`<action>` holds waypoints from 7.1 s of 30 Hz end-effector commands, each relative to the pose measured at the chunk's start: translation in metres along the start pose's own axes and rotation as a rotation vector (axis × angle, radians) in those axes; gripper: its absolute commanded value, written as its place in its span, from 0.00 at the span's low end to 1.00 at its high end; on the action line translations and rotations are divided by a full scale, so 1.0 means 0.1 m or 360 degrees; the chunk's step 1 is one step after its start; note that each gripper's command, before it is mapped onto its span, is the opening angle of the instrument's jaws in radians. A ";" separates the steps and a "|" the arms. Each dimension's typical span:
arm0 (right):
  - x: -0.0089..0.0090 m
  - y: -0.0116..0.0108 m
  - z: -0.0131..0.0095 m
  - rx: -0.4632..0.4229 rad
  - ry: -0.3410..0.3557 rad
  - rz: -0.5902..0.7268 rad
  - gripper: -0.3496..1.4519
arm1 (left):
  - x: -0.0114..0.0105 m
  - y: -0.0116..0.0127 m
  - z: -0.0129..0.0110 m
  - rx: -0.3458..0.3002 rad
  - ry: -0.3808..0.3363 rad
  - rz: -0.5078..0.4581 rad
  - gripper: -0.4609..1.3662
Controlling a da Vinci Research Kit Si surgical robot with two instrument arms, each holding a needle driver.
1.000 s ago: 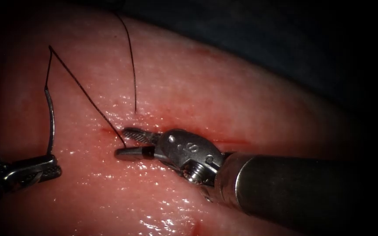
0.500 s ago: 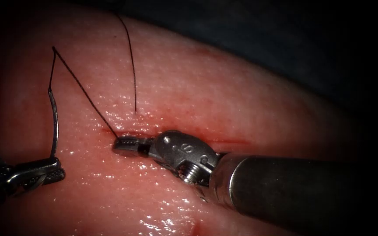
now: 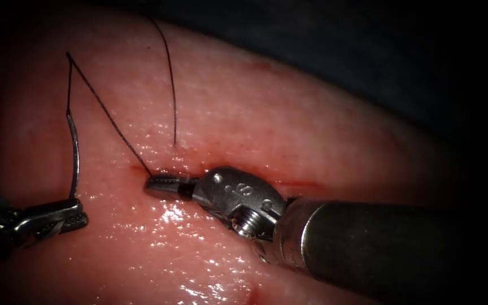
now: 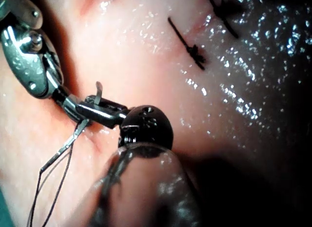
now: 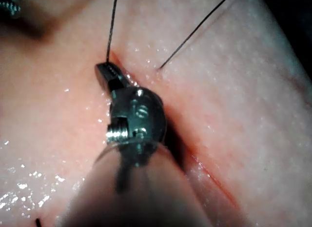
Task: Wound Closure
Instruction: Use the right needle driver to pull the suture through the skin.
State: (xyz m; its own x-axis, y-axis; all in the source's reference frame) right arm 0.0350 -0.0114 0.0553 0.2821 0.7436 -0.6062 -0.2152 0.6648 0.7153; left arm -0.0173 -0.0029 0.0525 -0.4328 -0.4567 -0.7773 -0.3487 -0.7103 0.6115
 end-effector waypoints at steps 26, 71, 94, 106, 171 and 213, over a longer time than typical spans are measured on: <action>-0.007 -0.116 0.004 0.0124 -0.0092 0.0082 0.00 | -0.015 0.008 0.002 -0.0088 -0.0005 -0.0305 0.06; 0.005 -0.032 -0.022 0.0048 0.0107 -0.0866 0.84 | -0.072 -0.039 -0.012 -0.0077 -0.0140 -0.0179 0.06; -0.020 0.004 0.002 0.0071 -0.0027 -0.0754 0.00 | -0.074 -0.023 -0.008 -0.0050 -0.0149 -0.0212 0.06; -0.018 -0.040 -0.010 0.0167 -0.0226 -0.0656 0.00 | -0.067 -0.007 -0.003 -0.0077 -0.0127 -0.0307 0.06; 0.012 -0.066 -0.055 -0.0048 0.0112 -0.0800 0.83 | -0.056 0.008 0.004 -0.0155 -0.0137 -0.0430 0.06; -0.027 0.008 0.003 0.0127 0.0148 -0.0794 0.00 | -0.056 0.007 0.002 -0.0153 -0.0135 -0.0430 0.06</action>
State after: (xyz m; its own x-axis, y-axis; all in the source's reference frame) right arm 0.0344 -0.0129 0.0577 0.2466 0.3477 -0.9046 -0.0038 0.9338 0.3578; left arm -0.0153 -0.0008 0.0573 -0.4043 -0.2010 -0.8923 -0.3912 -0.8438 0.3673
